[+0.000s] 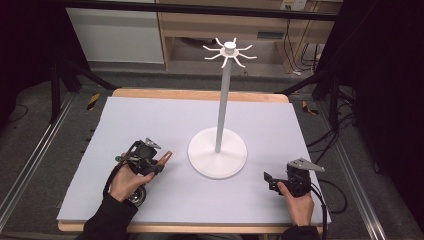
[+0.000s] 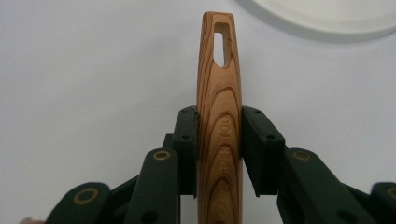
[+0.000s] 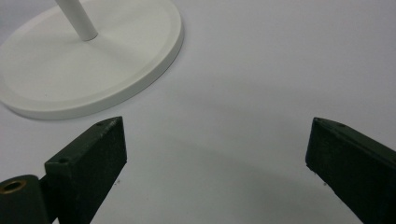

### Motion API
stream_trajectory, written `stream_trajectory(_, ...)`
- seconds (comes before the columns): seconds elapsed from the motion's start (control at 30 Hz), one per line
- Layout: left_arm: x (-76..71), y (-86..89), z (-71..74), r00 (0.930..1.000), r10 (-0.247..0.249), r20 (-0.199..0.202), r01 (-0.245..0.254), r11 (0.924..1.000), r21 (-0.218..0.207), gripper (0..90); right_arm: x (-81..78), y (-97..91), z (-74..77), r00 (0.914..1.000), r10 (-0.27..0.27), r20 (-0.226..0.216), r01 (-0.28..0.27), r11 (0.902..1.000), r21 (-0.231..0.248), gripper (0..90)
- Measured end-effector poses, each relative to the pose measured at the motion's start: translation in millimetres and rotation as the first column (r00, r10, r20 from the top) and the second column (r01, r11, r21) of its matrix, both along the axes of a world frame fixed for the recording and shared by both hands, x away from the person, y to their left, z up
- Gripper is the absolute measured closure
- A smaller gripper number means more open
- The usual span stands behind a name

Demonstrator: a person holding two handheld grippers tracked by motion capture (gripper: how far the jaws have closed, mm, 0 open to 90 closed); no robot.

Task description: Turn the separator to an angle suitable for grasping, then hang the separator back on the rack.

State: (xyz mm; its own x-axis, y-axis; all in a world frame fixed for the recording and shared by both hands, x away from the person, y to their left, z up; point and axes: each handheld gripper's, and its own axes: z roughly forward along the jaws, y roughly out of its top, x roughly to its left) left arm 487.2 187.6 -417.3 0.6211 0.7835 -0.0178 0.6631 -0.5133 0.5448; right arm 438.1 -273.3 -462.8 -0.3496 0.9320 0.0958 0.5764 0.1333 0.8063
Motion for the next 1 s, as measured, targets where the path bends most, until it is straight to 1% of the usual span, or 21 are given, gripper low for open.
stream_trajectory(0.2, -10.4, 5.4, 16.3, 0.9978, 0.002, 0.067, 0.001, 0.9984, -0.056, 67.6, -0.1, -0.1, 0.4, 1.0, -0.001, 0.003, 0.001, 1.0, 0.005, 5.8)
stream_trajectory(0.33, -16.1, 8.2, 25.7, 0.9938, 0.005, 0.111, 0.006, 0.9956, -0.093, 67.6, -0.7, -0.2, 0.8, 0.9999, -0.001, 0.01, 0.001, 1.0, 0.005, 5.8)
stream_trajectory(0.37, -17.3, 9.0, 27.8, 0.9919, 0.007, 0.127, 0.007, 0.9944, -0.105, 67.6, -0.8, -0.5, 0.9, 0.9999, -0.001, 0.013, 0.001, 1.0, 0.003, 5.8)
stream_trajectory(0.5, -22.6, 11.6, 35.6, 0.9807, 0.028, 0.193, 0.003, 0.9877, -0.156, 67.6, -1.3, -0.7, 1.4, 0.9998, -0.003, 0.019, 0.003, 1.0, 0.004, 5.8)
stream_trajectory(0.63, -27.4, 15.7, 42.8, 0.9636, 0.061, 0.26, -0.005, 0.9779, -0.209, 67.6, -1.6, -1.0, 1.8, 0.9998, -0.002, 0.021, 0.002, 1.0, 0.007, 5.8)
stream_trajectory(0.67, -28.3, 16.9, 44.6, 0.9599, 0.069, 0.272, -0.005, 0.9738, -0.227, 67.6, -1.7, -1.2, 1.8, 0.9998, 0.0, 0.021, 0.0, 1.0, 0.005, 5.8)
stream_trajectory(0.7, -29.5, 17.9, 46.1, 0.9545, 0.083, 0.287, -0.008, 0.9677, -0.252, 67.6, -1.8, -1.1, 1.9, 0.9998, -0.001, 0.022, 0.001, 1.0, 0.006, 5.8)
stream_trajectory(0.77, -31.9, 20.8, 49.8, 0.9486, 0.091, 0.303, -0.002, 0.9598, -0.281, 67.6, -2.1, -0.9, 2.1, 0.9998, -0.002, 0.021, 0.002, 1.0, 0.009, 5.8)
stream_trajectory(0.8, -33.1, 22.2, 51.7, 0.9434, 0.095, 0.318, 0.003, 0.9552, -0.296, 67.6, -2.0, -0.9, 2.1, 0.9998, -0.002, 0.021, 0.002, 0.9999, 0.01, 5.8)
stream_trajectory(0.87, -34.9, 24.4, 55.9, 0.9365, 0.099, 0.336, 0.013, 0.9482, -0.317, 67.6, -1.7, -0.9, 2.0, 0.9997, -0.001, 0.022, 0.0, 1.0, 0.008, 5.8)
stream_trajectory(0.9, -35.1, 24.9, 58.2, 0.9364, 0.097, 0.337, 0.02, 0.9455, -0.325, 67.6, -1.5, -0.9, 1.9, 0.9998, -0.002, 0.022, 0.002, 1.0, 0.009, 5.8)
stream_trajectory(0.93, -35.7, 25.5, 60.1, 0.9328, 0.099, 0.346, 0.025, 0.9408, -0.338, 67.6, -1.5, -1.0, 1.9, 0.9998, -0.002, 0.022, 0.002, 1.0, 0.008, 5.8)
stream_trajectory(0.97, -36.2, 26.0, 62.2, 0.9301, 0.1, 0.353, 0.029, 0.9393, -0.342, 67.6, -1.6, -1.1, 1.9, 0.9997, -0.001, 0.023, 0.001, 1.0, 0.008, 5.8)
stream_trajectory(1.0, -36.8, 26.0, 63.9, 0.9252, 0.108, 0.364, 0.028, 0.9364, -0.35, 67.6, -1.8, -1.2, 2.1, 0.9997, -0.001, 0.024, 0.001, 1.0, 0.008, 5.8)
